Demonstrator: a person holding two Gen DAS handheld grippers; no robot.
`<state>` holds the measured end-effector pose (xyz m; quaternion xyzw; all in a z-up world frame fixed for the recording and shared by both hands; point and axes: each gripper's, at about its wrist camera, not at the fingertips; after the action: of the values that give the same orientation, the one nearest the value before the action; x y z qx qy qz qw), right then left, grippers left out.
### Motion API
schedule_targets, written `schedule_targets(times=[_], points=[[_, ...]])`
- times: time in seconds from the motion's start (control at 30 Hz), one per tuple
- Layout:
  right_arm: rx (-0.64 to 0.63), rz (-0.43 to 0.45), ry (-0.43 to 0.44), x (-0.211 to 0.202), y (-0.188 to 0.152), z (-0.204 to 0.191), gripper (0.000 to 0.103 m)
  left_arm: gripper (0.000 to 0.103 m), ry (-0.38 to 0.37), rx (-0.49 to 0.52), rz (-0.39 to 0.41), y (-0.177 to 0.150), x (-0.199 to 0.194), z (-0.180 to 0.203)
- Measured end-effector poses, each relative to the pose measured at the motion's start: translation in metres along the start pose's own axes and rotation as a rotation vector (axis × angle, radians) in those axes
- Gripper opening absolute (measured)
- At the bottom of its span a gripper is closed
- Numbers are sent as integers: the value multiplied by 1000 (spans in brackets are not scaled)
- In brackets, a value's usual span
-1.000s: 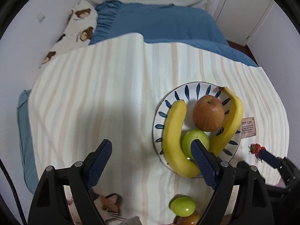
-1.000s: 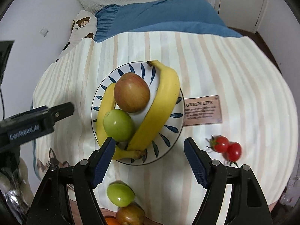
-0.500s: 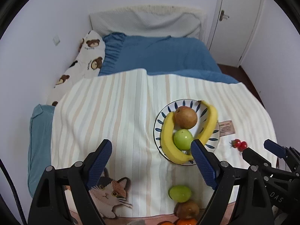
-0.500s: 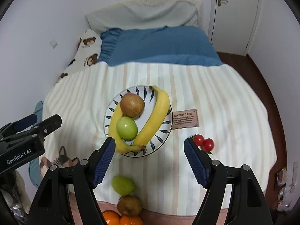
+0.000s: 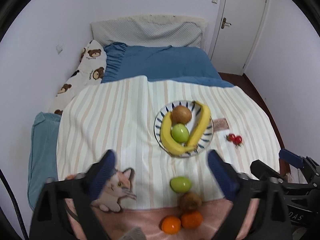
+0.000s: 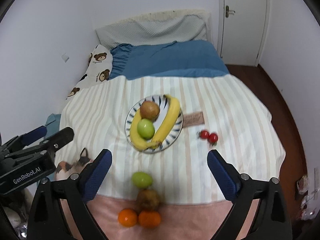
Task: Organize fruits
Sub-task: 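Withdraw both open tools back toward the remaining fruit, then grasp an orange with the left tool while the right tool grasps another orange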
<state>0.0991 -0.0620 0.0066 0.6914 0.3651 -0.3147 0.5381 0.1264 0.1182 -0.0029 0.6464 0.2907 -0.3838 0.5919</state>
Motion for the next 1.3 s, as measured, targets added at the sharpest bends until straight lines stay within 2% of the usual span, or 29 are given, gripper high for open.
schedule_targets(times=[0.13,0.23,0.33,0.43,0.57,0.63,0.67,0.73,0.77,0.97,1.13,1.3], points=[[11,-51,24,4,-23,2,98,102,20,-21,-37,-28,6,-5],[20,-115,59,20,-42,7,98,102,33,-41,-114,-59,22,-9],[25,-213,115,48,-70,15,98,102,47,-49,-225,-101,47,-5],[22,-305,142,73,-101,25,97,102,75,-3,-348,-142,80,9],[52,-423,177,105,-142,50,88,101,69,80,-511,-180,133,37],[65,-455,180,116,-152,60,84,94,69,113,-549,-188,154,48],[71,-471,182,120,-158,66,84,81,74,130,-561,-191,163,52],[80,-492,188,127,-166,76,84,57,101,142,-534,-194,172,55],[81,-503,191,129,-169,79,84,50,101,151,-541,-196,175,56],[74,-551,230,146,-178,82,83,49,158,182,-530,-200,164,47],[44,-579,283,159,-175,60,83,49,236,94,-524,-198,147,-8],[33,-634,302,187,-178,30,83,49,214,15,-523,-198,147,-41]])
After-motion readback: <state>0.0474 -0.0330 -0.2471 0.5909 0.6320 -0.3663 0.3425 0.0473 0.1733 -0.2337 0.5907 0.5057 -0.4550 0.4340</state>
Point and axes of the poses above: each gripper's, at about its wrist camera, not at the fingertips, and x roughly the way its jaws point, z to its right, y to its top, and after that the axes turned 2 degrees about x, right-handed
